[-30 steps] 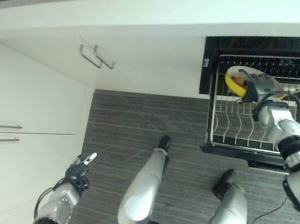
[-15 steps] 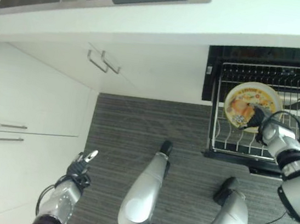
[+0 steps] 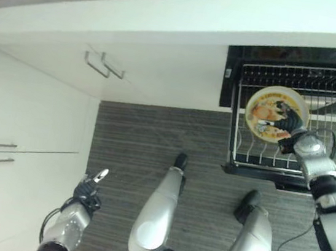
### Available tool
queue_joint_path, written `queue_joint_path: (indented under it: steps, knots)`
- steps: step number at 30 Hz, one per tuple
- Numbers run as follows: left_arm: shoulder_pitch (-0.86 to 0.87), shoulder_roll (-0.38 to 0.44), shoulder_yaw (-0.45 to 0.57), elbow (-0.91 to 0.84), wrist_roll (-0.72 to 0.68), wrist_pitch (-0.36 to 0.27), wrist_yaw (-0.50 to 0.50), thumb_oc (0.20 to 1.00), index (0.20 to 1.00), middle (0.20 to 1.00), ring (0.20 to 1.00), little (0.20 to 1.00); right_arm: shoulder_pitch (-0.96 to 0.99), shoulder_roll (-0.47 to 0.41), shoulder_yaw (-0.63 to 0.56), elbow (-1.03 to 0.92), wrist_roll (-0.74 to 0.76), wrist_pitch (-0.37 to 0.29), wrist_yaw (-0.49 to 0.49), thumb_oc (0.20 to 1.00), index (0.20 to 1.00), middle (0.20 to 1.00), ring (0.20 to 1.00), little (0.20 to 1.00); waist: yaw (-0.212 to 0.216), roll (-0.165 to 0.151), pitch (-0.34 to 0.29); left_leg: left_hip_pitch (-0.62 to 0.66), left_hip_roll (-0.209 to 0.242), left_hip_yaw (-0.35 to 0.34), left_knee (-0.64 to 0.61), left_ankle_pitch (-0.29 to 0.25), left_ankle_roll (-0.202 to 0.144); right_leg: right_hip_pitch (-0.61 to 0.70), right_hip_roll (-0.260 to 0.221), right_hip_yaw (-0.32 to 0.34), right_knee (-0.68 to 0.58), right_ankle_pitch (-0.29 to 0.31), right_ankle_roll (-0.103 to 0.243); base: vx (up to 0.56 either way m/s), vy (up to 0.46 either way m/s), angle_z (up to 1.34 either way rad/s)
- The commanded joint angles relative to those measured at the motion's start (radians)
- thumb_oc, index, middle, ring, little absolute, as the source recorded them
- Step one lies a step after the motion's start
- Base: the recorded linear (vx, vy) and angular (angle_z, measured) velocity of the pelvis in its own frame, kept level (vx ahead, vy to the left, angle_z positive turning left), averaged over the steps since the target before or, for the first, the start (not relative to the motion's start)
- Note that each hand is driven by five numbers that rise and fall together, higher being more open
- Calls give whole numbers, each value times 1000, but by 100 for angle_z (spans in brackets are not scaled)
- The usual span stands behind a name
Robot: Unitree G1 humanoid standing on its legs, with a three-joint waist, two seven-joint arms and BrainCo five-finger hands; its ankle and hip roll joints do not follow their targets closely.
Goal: Place the dishes in the dishwasher.
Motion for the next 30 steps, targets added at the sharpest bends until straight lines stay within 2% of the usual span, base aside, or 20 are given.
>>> queue_joint_path:
  steps: [1, 2, 4, 5, 6, 10, 12, 13, 14, 15, 17, 18, 20, 21, 23, 26, 27, 28, 29, 30]
  knots:
    - [92, 13, 34, -20, -13, -46, 50, 1000, 1000, 1000, 1000, 1000, 24, 28, -119, -91, 194, -40, -60, 1000, 1000, 1000, 1000, 1000, -23, 12, -2, 39, 10, 15, -59, 39, 58, 22, 63, 26, 40, -21, -42, 29, 85, -22]
    - [110, -21, 46, -42, -13, -59, 87, 1000, 1000, 1000, 1000, 1000, 119, 98, -206, -308, 282, -55, -83, 1000, 1000, 1000, 1000, 1000, -53, -6, -2, 56, 22, 28, -70, 38, 62, 35, 82, 40, 25, -20, -44, 22, 89, -35]
    - [116, -47, 48, -61, -18, -68, 127, 1000, 1000, 1000, 1000, 1000, 199, 174, -258, -493, 324, -87, -107, 1000, 1000, 1000, 1000, 1000, -84, -23, -2, 72, 34, 44, -81, 39, 63, 50, 98, 51, 2, -12, -42, -12, 67, -66]
    - [124, -78, 48, -79, -16, -80, 168, 1000, 1000, 1000, 1000, 1000, 270, 244, -300, -641, 433, -100, -93, 1000, 1000, 1000, 1000, 1000, -111, -43, -9, 89, 43, 62, -97, 39, 64, 66, 114, 63, -27, -3, -42, -34, 54, -49]
    - [125, -86, 45, -74, -22, -91, 181, 1000, 1000, 1000, 1000, 1000, 305, 255, -314, -690, 487, -107, -103, 1000, 1000, 1000, 1000, 1000, -125, -54, -17, 105, 49, 74, -114, 43, 61, 82, 124, 66, -55, 6, -41, -32, 49, -20]
    - [143, -103, 41, -76, -33, -115, 202, 1000, 1000, 1000, 1000, 1000, 380, 222, -347, -783, 449, -96, -152, 1000, 1000, 1000, 1000, 1000, -146, -74, -42, 135, 58, 99, -155, 56, 58, 116, 144, 69, -124, 31, -40, -25, 16, -18]
    - [151, -114, 49, -64, -31, -126, 205, 1000, 1000, 1000, 1000, 1000, 413, 198, -375, -817, 426, -124, -138, 1000, 1000, 1000, 1000, 1000, -159, -88, -58, 157, 64, 112, -176, 61, 53, 144, 151, 70, -162, 42, -40, -16, -6, -10]
    - [154, -118, 54, -64, -28, -126, 209, 1000, 1000, 1000, 1000, 1000, 430, 193, -389, -843, 386, -163, -139, 1000, 1000, 1000, 1000, 1000, -165, -93, -64, 170, 67, 119, -185, 61, 51, 157, 153, 71, -177, 45, -40, -20, 5, -6]
    - [156, -123, 60, -52, -28, -127, 218, 1000, 1000, 1000, 1000, 1000, 461, 178, -420, -898, 255, -269, -201, 1000, 1000, 1000, 1000, 1000, -180, -101, -82, 190, 73, 135, -202, 64, 48, 177, 157, 74, -205, 54, -37, -14, 11, -8]
    - [153, -126, 61, -49, -28, -126, 223, 1000, 1000, 1000, 1000, 1000, 468, 179, -430, -914, 221, -296, -228, 1000, 1000, 1000, 1000, 1000, -184, -102, -87, 194, 75, 140, -209, 66, 46, 181, 158, 74, -215, 60, -36, -19, 21, -10]
    - [129, -128, 71, -20, -26, -119, 234, 1000, 1000, 1000, 1000, 1000, 483, 167, -459, -916, 55, -385, -414, 1000, 1000, 1000, 1000, 1000, -202, -108, -111, 212, 83, 163, -218, 62, 44, 199, 159, 81, -246, 71, -31, -22, 21, -13]
    - [123, -128, 74, -14, -26, -117, 235, 1000, 1000, 1000, 1000, 1000, 484, 166, -464, -909, 41, -388, -450, 1000, 1000, 1000, 1000, 1000, -205, -108, -114, 216, 83, 167, -219, 61, 44, 204, 160, 82, -252, 73, -30, -13, 21, -21]
    - [119, -121, 84, 4, -30, -120, 233, 1000, 1000, 1000, 1000, 1000, 504, 161, -500, -858, -3, -386, -612, 1000, 1000, 1000, 1000, 1000, -214, -109, -124, 226, 90, 177, -212, 53, 42, 224, 160, 82, -270, 76, -30, 7, 7, -27]
    - [127, -120, 102, 16, -25, -121, 221, 1000, 1000, 1000, 1000, 1000, 538, 171, -539, -806, 33, -402, -684, 1000, 1000, 1000, 1000, 1000, -215, -109, -132, 229, 92, 179, -203, 46, 43, 235, 155, 78, -271, 75, -31, 27, -42, -15]
    - [141, -108, 130, 29, -20, -113, 206, 1000, 1000, 1000, 1000, 1000, 595, 218, -577, -711, 83, -464, -737, 1000, 1000, 1000, 1000, 1000, -214, -110, -137, 230, 96, 180, -184, 37, 44, 249, 148, 67, -271, 74, -29, 25, -71, -3]
    - [142, -101, 145, 61, -17, -105, 187, 1000, 1000, 1000, 1000, 1000, 603, 259, -588, -595, 147, -502, -771, 1000, 1000, 1000, 1000, 1000, -209, -105, -135, 224, 98, 175, -162, 31, 41, 260, 138, 57, -269, 75, -28, 23, -87, -6]
    - [124, -95, 134, 89, -13, -106, 179, 1000, 1000, 1000, 1000, 1000, 580, 267, -592, -482, 282, -504, -714, 636, 636, 636, 636, 636, -199, -99, -131, 208, 96, 164, -142, 27, 35, 258, 129, 44, -260, 73, -30, 12, -82, -2]
    - [123, -95, 133, 89, -13, -106, 179, 1000, 1000, 1000, 1000, 1000, 578, 267, -592, -475, 291, -503, -708, 536, 536, 536, 536, 536, -198, -98, -131, 206, 96, 163, -141, 27, 35, 257, 129, 43, -259, 72, -30, -12, -85, 3]
    - [120, -94, 126, 85, -10, -102, 182, 1000, 1000, 1000, 1000, 1000, 568, 272, -587, -438, 363, -481, -675, 200, 200, 200, 200, 200, -192, -94, -127, 196, 95, 158, -133, 27, 34, 250, 125, 36, -251, 72, -31, -22, -32, 6]
    - [119, -93, 122, 82, -11, -100, 186, 1000, 1000, 1000, 1000, 1000, 566, 275, -585, -430, 375, -474, -667, 200, 200, 200, 200, 200, -190, -93, -127, 194, 94, 155, -133, 28, 34, 248, 125, 34, -250, 71, -32, -64, -68, 8]
